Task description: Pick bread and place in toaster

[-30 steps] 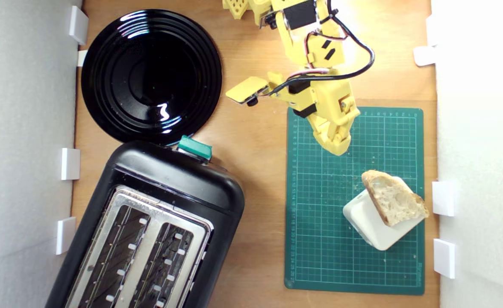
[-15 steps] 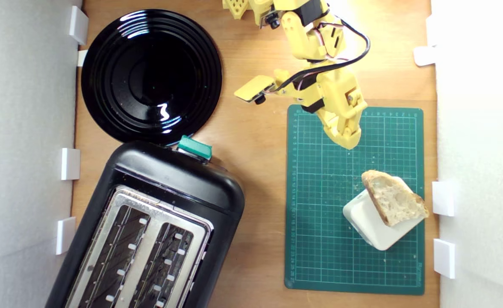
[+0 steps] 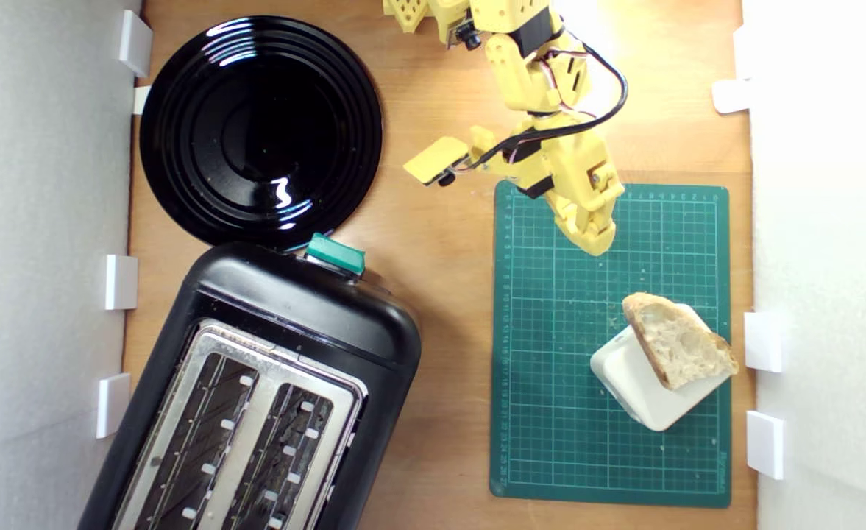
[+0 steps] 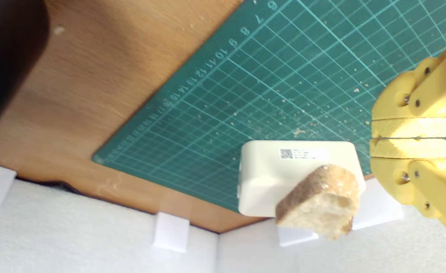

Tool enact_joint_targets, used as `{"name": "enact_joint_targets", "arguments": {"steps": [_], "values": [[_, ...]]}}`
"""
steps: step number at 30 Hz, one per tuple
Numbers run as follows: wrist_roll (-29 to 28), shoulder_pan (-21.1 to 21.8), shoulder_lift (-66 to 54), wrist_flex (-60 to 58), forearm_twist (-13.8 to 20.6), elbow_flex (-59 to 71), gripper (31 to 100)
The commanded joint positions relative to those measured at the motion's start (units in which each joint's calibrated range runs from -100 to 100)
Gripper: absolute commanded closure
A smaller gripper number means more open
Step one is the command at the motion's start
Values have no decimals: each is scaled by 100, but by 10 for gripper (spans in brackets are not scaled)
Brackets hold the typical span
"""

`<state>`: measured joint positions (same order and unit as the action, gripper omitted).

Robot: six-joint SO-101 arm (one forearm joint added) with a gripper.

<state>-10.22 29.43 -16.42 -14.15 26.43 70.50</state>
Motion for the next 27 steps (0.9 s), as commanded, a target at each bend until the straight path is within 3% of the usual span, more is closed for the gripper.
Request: {"name": "enact_joint_targets", "arguments": {"steps": [1,5,8,10,17,23,27], "values": [[376,-34,220,-590,-504,-55,902],[1182,111,428,-965,-1864,-10,902],[1642,522,561,-1332,-2734,153,902],[1794,683,669,-1648,-3097,271,902],[1883,796,1235,-2330,-3224,253,892],[1888,869,1650,-2766,-3214,226,703],[1893,998,1800,-2996,-3205,217,623]]}}
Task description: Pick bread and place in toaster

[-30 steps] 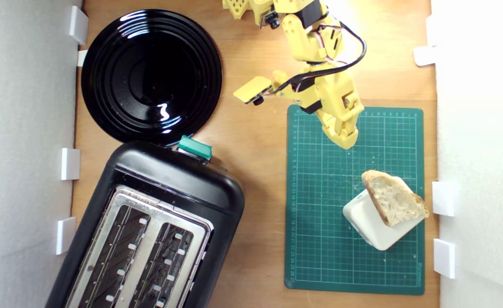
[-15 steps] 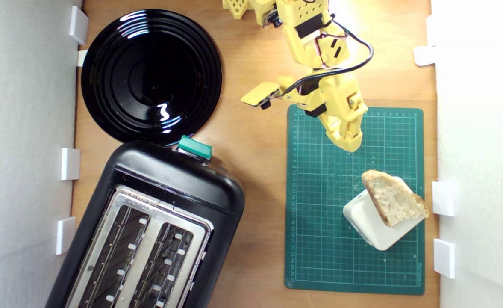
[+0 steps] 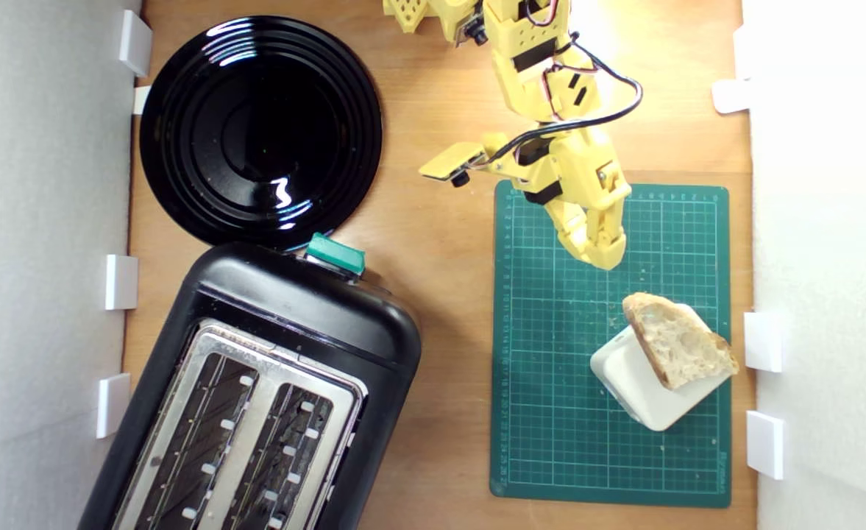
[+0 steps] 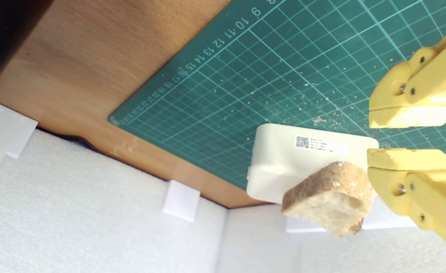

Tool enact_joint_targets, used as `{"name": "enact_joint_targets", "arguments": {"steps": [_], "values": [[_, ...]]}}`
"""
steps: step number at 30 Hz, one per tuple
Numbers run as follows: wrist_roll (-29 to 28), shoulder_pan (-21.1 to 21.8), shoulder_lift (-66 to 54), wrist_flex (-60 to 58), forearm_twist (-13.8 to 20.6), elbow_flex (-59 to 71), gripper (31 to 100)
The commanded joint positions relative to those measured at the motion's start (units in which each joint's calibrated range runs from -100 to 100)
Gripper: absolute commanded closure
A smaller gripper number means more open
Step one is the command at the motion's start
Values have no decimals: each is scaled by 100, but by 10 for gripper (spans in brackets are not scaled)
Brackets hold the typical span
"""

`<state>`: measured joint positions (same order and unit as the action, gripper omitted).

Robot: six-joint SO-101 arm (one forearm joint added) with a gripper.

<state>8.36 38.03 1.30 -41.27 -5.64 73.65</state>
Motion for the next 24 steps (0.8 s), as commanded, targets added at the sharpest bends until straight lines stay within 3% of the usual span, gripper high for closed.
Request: {"name": "enact_joint_targets", "arguments": {"steps": [1,5,12,17,24], "values": [[35,161,103,-361,2,-97,602],[35,202,369,-711,-7,-106,554],[14,459,527,-711,-25,-106,557],[-12,524,768,-770,-451,-125,558],[-299,516,835,-788,-460,-188,550]]}}
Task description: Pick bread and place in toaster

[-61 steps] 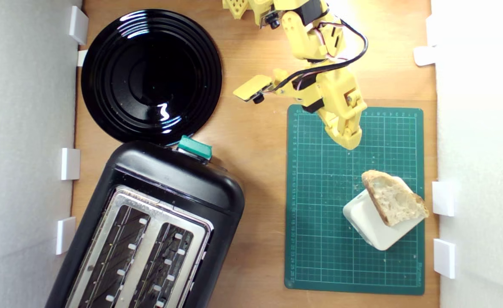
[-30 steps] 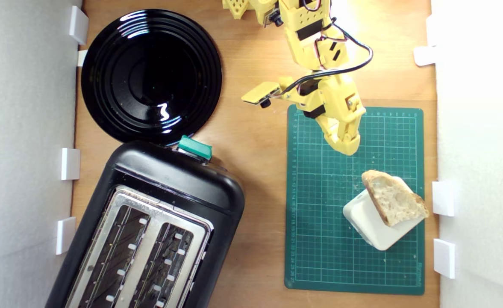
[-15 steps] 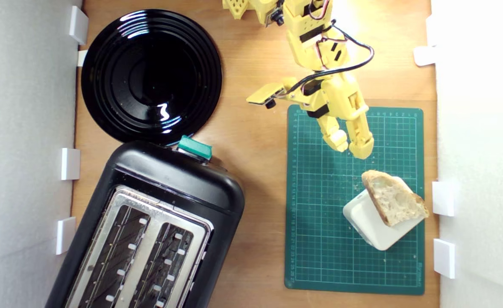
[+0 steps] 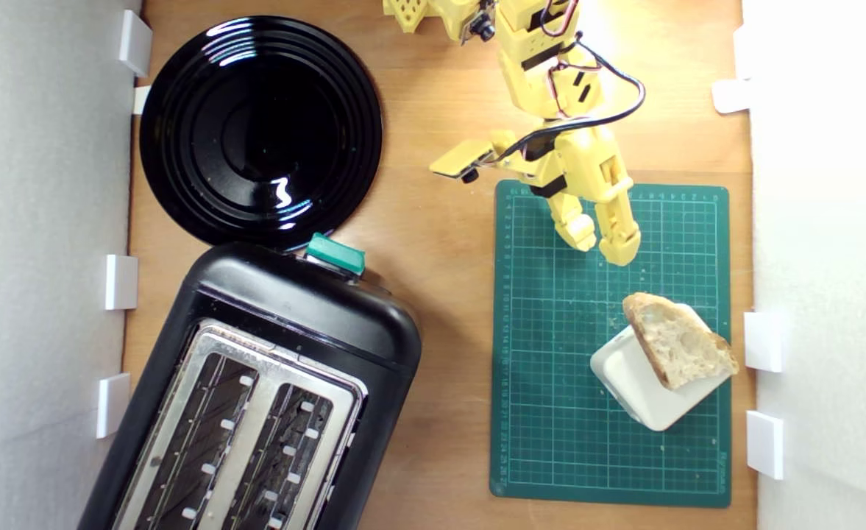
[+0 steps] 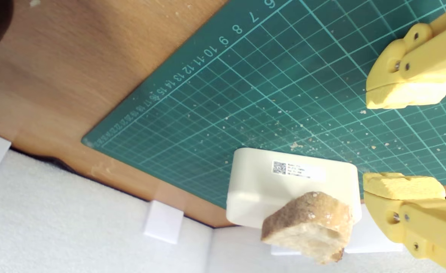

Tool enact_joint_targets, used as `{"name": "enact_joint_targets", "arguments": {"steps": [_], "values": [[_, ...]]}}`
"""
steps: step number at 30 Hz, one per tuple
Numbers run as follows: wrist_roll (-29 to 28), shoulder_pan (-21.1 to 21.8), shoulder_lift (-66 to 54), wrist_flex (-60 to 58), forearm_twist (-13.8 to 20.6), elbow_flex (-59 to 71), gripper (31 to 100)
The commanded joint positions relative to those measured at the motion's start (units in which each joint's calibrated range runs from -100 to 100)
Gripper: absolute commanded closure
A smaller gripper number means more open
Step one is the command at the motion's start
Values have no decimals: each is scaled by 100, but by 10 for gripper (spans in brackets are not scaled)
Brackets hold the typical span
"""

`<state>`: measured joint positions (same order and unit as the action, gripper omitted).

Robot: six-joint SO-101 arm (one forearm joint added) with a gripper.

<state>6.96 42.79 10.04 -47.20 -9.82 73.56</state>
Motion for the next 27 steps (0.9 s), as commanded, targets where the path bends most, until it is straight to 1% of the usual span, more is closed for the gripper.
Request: {"name": "enact_joint_targets", "arguments": {"steps": [1,4,6,9,12,17,20,24,27], "values": [[-196,32,-39,-194,-25,-188,550],[-212,32,-39,-305,-43,-197,541],[-228,24,36,-570,-52,-188,500],[-233,24,44,-621,-61,-179,427],[-233,-16,44,-655,-61,-197,391],[-233,-25,53,-706,-61,-215,378],[-270,-25,86,-1013,-34,-224,378],[-369,-25,452,-1312,30,-324,349],[-374,-8,685,-1645,30,-333,346]]}}
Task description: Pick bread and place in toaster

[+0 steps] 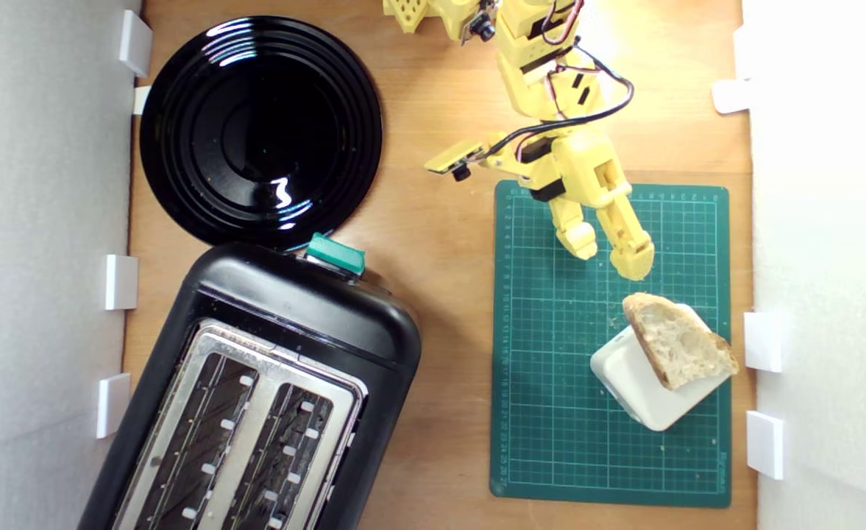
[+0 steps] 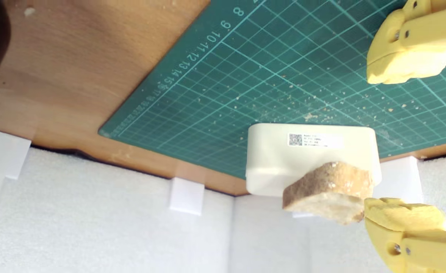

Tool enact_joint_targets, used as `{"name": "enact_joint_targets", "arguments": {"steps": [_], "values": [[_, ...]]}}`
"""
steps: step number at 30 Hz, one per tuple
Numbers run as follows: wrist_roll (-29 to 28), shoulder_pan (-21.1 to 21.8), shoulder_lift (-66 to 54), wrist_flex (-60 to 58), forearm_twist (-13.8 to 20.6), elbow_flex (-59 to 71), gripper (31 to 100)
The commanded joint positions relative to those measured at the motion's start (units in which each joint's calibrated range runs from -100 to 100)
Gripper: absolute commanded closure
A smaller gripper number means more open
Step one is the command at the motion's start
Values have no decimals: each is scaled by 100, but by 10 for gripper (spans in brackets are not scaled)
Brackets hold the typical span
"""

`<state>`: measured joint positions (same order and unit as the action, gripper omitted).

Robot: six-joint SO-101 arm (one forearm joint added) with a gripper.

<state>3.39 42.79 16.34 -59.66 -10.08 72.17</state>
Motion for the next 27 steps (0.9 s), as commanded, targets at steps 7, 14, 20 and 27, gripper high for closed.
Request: {"name": "enact_joint_targets", "arguments": {"steps": [7,14,20,27], "values": [[-17,-8,221,-501,56,-422,349],[-22,-25,238,-476,20,-585,349],[-17,-25,529,-484,-16,-885,349],[4,-33,696,-476,-25,-1184,349]]}}
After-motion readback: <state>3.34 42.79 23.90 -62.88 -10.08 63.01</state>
